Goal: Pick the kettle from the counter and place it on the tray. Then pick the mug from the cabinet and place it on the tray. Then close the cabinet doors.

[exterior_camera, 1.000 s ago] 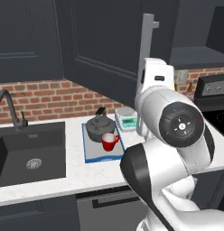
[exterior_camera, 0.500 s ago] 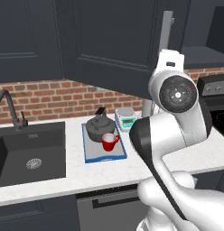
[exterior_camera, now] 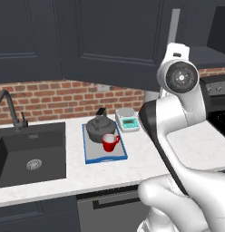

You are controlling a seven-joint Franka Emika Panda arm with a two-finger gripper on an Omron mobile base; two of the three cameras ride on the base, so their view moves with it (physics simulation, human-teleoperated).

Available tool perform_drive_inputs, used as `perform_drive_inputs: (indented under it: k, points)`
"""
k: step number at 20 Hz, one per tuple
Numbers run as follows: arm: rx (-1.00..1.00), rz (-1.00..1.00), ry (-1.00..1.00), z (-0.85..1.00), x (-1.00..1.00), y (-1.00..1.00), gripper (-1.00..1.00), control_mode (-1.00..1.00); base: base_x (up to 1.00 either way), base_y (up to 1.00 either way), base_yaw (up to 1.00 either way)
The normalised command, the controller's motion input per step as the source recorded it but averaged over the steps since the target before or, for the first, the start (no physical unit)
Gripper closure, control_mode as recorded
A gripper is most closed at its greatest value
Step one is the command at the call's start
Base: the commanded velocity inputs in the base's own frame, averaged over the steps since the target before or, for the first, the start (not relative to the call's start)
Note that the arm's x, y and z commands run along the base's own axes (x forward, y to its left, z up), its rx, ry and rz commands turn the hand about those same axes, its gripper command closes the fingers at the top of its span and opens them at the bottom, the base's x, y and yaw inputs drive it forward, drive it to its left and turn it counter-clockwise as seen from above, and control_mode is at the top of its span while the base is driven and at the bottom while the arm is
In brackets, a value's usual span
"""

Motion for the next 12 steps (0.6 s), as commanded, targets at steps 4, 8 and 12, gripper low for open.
perform_drive_inputs:
  k: [4, 8, 12]
  points:
    - [0.0, 0.0, 0.0, -0.2, 0.93, -0.18, -1.0, -1.0, 0.0, 0.0, 0.0]
    - [0.0, 0.0, 0.0, -0.18, 0.85, -0.13, -1.0, -1.0, 0.0, 0.0, 0.0]
    - [0.0, 0.0, 0.0, -0.18, 0.79, -0.12, -1.0, -1.0, 0.0, 0.0, 0.0]
